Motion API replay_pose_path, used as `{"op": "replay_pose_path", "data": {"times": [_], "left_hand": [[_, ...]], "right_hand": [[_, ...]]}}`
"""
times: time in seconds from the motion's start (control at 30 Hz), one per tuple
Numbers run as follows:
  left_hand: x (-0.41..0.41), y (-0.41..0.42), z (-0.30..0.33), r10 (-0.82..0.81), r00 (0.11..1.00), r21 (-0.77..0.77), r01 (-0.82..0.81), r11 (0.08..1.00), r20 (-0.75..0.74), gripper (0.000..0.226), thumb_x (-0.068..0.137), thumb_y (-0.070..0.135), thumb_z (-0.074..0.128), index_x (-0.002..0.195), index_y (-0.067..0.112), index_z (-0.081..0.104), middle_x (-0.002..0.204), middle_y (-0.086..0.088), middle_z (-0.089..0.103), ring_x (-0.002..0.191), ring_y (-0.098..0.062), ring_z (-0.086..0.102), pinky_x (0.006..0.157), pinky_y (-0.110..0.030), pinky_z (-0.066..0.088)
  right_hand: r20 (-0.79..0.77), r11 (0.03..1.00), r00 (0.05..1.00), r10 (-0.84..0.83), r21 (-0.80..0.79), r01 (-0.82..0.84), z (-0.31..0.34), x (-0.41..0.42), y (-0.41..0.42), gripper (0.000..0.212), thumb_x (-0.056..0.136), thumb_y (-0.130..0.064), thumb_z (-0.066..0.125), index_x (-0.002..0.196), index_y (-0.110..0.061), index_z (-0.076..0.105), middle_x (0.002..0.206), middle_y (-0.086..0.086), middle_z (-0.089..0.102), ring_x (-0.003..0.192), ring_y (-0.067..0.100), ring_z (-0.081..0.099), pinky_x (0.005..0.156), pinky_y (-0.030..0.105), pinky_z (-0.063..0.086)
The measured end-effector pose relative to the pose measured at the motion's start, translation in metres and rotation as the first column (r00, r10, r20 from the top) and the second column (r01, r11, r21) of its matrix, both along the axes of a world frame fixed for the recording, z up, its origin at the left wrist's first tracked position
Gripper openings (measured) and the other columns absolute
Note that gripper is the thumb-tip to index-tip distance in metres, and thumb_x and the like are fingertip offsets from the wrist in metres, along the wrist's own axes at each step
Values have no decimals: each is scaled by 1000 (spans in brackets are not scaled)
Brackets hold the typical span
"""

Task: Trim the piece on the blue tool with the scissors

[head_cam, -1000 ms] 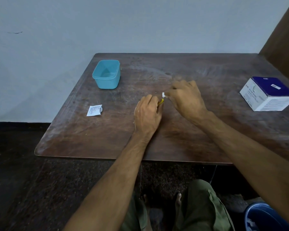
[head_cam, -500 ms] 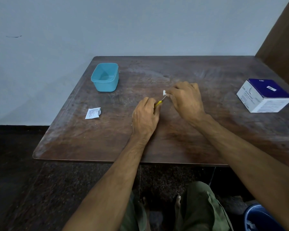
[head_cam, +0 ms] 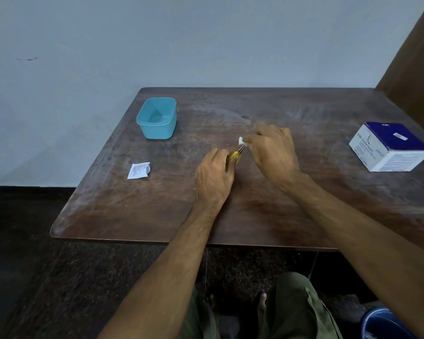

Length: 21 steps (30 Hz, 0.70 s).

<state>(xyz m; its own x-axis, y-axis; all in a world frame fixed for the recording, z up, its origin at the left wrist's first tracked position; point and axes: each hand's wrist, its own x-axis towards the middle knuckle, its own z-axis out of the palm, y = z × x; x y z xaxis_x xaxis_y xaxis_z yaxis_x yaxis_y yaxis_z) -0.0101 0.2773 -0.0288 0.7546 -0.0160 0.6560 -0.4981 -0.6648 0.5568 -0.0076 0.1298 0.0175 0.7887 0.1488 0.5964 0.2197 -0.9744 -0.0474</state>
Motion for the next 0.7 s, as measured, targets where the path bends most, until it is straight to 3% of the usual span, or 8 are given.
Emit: {"op": "replay_pose_path", "data": {"times": [0.1, 0.27, 0.47, 0.57, 0.7], "left_hand": [[1, 2, 0, -18, 1000, -31, 18, 999, 12, 20, 90, 26, 65, 84, 7, 66, 79, -8, 64, 70, -26, 60, 60, -39, 45], [3, 3, 0, -45, 998, -123, 39, 992, -45, 16, 91, 25, 65, 88, 9, 69, 81, -3, 67, 71, -19, 61, 65, -39, 51], [8, 5, -1, -44, 994, -253, 16, 967, -102, 17, 88, 28, 68, 89, 11, 72, 81, 1, 70, 72, -15, 64, 68, -36, 53], [8, 6, 2, -46, 988, -336, -6, 942, -147, 14, 88, 26, 68, 89, 12, 73, 81, 4, 72, 72, -9, 66, 70, -29, 54], [9, 8, 6, -52, 964, -489, -85, 868, -260, 10, 89, 19, 66, 90, 13, 74, 74, 10, 69, 66, 4, 63, 66, -8, 47]], "right_hand": [[6, 997, 997, 72, -31, -72, -11, -5, 11, 15, 75, -14, 75, 89, -21, 75, 78, 1, 64, 74, 29, 60, 69, 31, 24], [41, 999, 999, 9, 36, -10, -2, 2, 4, 12, 84, -25, 62, 88, -23, 73, 82, 0, 65, 79, 28, 60, 72, 33, 27], [71, 996, 995, 70, -59, -66, -18, -5, 13, 17, 85, -29, 54, 84, -26, 71, 80, -5, 64, 76, 24, 59, 75, 31, 28], [32, 998, 999, 35, 53, -37, -19, -6, 14, 19, 87, -31, 54, 85, -25, 72, 82, -4, 66, 80, 25, 61, 76, 32, 29], [-41, 969, 999, 10, 248, 0, -9, -5, 9, 13, 89, -27, 60, 90, -27, 72, 89, -5, 67, 88, 24, 59, 78, 37, 35]]}}
